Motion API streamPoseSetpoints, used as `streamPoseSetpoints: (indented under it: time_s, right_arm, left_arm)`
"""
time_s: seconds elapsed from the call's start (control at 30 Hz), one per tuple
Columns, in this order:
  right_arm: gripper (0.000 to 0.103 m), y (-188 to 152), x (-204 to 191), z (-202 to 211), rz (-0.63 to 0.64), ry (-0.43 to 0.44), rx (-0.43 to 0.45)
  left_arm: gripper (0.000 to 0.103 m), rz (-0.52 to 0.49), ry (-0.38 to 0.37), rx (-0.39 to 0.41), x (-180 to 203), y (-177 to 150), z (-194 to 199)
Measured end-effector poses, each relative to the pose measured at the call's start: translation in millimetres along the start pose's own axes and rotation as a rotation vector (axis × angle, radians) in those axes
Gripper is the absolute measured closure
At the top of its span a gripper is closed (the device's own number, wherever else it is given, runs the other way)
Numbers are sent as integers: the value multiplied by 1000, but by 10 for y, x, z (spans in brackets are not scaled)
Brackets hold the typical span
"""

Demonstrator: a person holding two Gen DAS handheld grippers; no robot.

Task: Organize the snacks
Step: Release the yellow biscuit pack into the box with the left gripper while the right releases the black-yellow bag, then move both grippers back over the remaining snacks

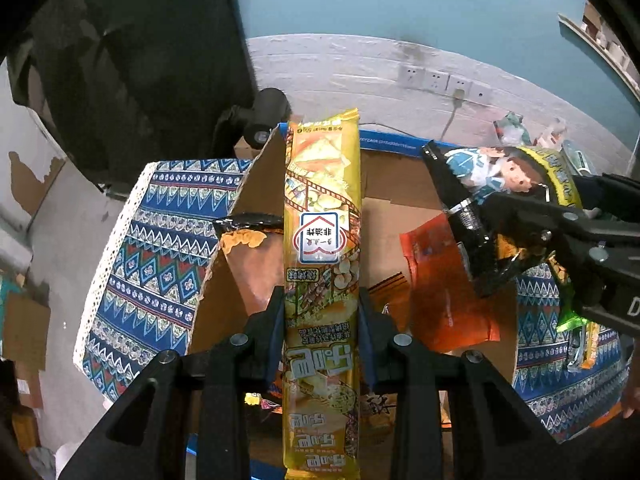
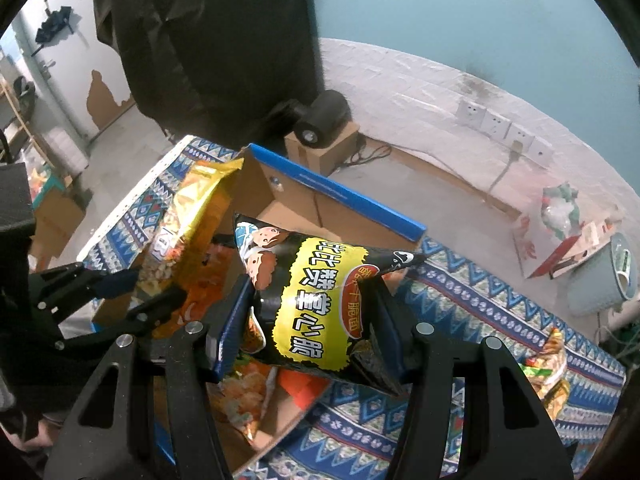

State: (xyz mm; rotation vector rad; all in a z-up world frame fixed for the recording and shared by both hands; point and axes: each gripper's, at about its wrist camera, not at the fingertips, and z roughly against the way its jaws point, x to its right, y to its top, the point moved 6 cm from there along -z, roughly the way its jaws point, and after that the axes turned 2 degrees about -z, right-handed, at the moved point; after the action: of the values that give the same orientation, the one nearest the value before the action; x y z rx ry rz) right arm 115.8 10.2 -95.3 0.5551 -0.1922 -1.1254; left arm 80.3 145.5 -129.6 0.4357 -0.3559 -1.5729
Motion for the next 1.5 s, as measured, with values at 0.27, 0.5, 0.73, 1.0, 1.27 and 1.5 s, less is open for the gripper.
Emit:
streamPoseSetpoints:
  time_s: [0.27,0.5,0.73,1.0,1.27,1.5]
  right_arm:
    - [46,-19,-83,-171,6,17,-40]
    - [44,-34,-112,-240,11,28,-58]
    - [42,-25,-58,-180,-4,27,-45]
    - [30,-49,151,-24,-42,0,-24]
    - [24,-206,447,147,-74,-52,-22]
    - [24,-422,761,292,-104,-104,-32]
  left_arm:
    - [42,3,22,-8,-39,-3,9]
    - [34,31,40,3,-130,19,69]
    - [34,22,48,14,-114,29,115]
    - [33,-14,32,22,75,47,179]
    - [28,-53,-3,41,351,96,289]
    - [26,-57,-82,-2,615,54,234]
